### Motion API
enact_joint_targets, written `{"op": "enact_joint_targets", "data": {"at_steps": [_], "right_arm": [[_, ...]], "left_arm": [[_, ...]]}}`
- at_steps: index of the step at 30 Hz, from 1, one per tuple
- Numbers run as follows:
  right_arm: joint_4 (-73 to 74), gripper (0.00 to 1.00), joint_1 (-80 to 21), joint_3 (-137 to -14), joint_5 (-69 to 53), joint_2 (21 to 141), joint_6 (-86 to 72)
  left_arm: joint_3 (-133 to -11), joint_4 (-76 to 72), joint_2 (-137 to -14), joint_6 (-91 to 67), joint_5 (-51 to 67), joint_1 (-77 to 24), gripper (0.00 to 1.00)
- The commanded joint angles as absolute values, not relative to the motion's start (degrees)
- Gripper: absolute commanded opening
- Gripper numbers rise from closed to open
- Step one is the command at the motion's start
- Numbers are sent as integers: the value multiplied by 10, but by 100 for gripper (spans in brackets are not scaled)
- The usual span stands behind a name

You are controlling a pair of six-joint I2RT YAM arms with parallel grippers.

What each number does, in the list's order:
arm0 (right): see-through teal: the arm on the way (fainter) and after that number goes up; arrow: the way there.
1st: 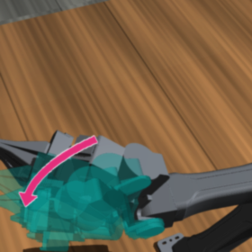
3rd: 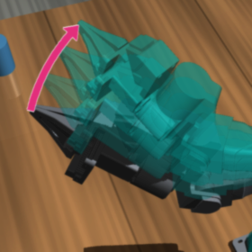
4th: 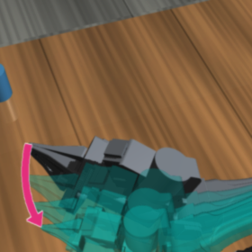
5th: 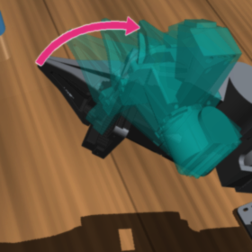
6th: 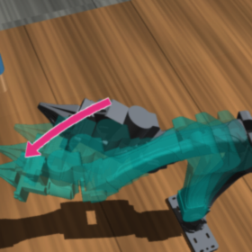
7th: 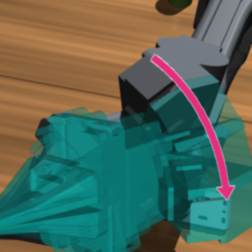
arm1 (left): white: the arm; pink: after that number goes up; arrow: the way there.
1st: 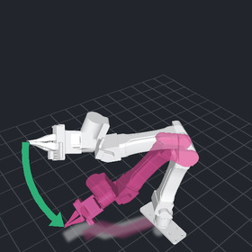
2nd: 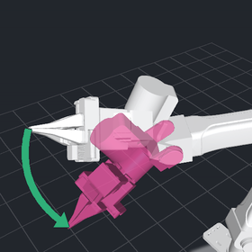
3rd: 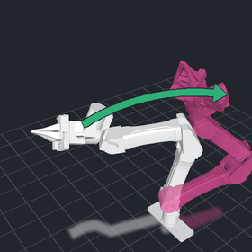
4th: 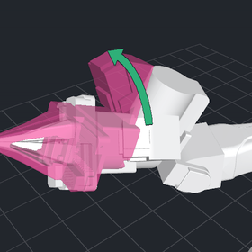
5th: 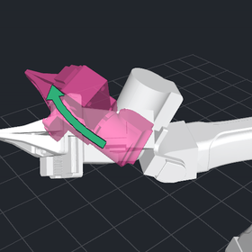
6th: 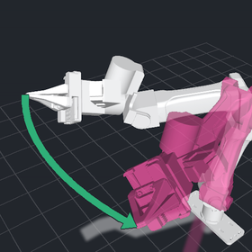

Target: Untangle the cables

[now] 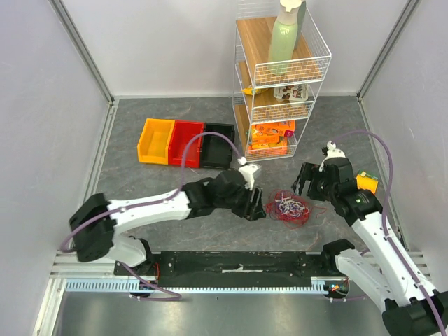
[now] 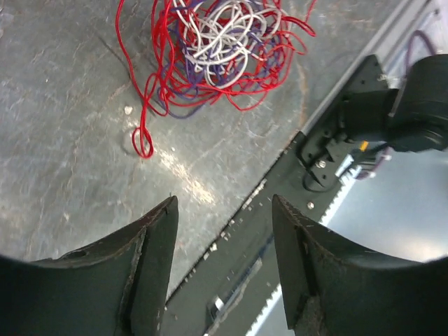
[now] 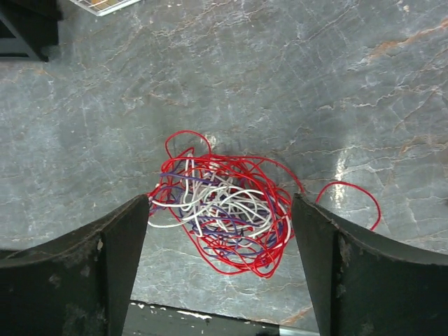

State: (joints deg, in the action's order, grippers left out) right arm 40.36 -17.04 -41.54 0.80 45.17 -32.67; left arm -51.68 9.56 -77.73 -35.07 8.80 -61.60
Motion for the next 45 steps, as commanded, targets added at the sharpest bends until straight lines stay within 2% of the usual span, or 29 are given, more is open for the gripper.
{"op": "enact_joint_targets", "data": {"at_steps": [1,4,6,15,21,29,33,34,35,36,40,43,45], "right_arm": [[387,87,-171,-397,-17,448,-357],[364,67,-171,-374,-41,436,-380],[349,49,-171,-358,-60,425,-395],[324,51,-171,-324,-126,426,-381],[307,51,-171,-307,-149,429,-375],[291,50,-171,-292,-156,432,-376],[254,50,-171,-270,-164,448,-382],[243,47,-171,-264,-166,456,-384],[233,46,-172,-257,-166,463,-387],[222,38,-171,-251,-161,468,-391],[216,27,-171,-245,-94,471,-405],[206,9,-171,-236,-31,475,-429],[207,4,-171,-233,17,483,-444]], "left_arm": [[-570,32,-854,-292,39,-628,64],[-579,-31,-889,-270,67,-628,65],[-604,-33,-920,-266,78,-627,64],[-640,-40,-1000,-244,70,-627,63],[-652,-40,-1019,-226,62,-628,58],[-655,-42,-1019,-214,50,-627,34],[-652,-33,-1008,-214,53,-628,9],[-653,-27,-1005,-214,55,-627,3],[-654,-19,-999,-214,57,-627,2],[-651,-15,-988,-214,68,-627,2],[-638,13,-920,-223,117,-628,1],[-621,35,-840,-234,137,-628,2],[-618,58,-782,-235,133,-628,2]]}}
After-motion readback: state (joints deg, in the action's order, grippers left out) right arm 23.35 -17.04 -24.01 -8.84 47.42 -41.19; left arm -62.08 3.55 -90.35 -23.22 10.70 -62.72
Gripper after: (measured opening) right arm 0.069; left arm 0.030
